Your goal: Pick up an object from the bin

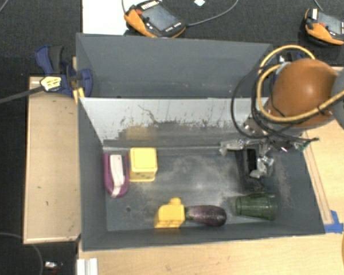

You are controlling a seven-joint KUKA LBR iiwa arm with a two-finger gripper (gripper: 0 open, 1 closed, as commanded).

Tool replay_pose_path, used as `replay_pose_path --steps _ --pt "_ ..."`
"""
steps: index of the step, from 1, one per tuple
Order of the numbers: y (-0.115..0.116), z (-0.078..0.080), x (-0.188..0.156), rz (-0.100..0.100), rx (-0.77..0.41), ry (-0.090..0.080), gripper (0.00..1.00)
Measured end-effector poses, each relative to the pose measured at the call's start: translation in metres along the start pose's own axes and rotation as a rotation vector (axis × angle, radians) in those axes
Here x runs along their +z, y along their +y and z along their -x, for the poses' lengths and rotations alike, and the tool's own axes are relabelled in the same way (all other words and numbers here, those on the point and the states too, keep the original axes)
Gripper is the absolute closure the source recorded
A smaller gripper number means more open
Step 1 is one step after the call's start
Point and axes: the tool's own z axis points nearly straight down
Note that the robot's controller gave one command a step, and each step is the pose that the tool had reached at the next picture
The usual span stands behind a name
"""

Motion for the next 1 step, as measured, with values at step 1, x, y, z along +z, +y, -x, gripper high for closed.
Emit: replay_pose_path --steps 1 --pt "-0.0314 -0.0285 0.0159 -0.001 -0.095 0.002 0.0"
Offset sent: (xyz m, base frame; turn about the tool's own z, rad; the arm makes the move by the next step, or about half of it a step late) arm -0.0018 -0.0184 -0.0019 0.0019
